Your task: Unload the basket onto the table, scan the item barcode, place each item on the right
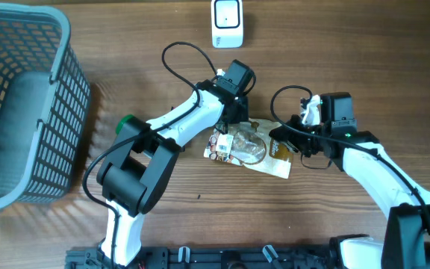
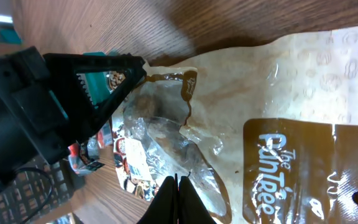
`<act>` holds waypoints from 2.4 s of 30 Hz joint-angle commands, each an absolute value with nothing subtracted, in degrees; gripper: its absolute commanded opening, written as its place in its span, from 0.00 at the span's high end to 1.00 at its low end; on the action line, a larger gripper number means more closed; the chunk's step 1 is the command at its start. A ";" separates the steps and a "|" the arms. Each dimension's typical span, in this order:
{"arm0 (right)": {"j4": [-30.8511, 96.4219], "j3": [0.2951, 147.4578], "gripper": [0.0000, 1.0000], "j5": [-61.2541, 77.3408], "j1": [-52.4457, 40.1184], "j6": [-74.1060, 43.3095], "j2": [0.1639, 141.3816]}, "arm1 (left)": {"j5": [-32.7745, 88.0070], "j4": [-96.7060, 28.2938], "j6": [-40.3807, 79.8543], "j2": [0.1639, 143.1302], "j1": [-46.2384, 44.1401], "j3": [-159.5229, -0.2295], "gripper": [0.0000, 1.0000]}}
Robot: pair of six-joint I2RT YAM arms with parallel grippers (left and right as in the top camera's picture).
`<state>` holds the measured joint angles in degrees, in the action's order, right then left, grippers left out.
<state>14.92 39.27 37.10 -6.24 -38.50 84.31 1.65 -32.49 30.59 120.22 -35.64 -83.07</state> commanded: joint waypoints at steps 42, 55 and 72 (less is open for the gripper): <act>34.17 51.55 0.00 30.11 1.23 -26.96 81.03 | -2.02 -35.00 34.74 120.53 -35.53 -82.41 0.96; 55.16 40.77 0.06 29.52 21.82 -20.51 77.23 | 0.80 -37.52 27.22 105.75 -40.47 -84.86 0.96; 8.08 13.37 0.04 38.61 21.82 -36.18 77.25 | 4.82 -28.16 29.04 105.89 -41.54 -72.58 0.96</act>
<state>10.33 15.99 53.15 21.89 -38.63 75.05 3.27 -29.52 28.23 105.95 -41.30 -74.98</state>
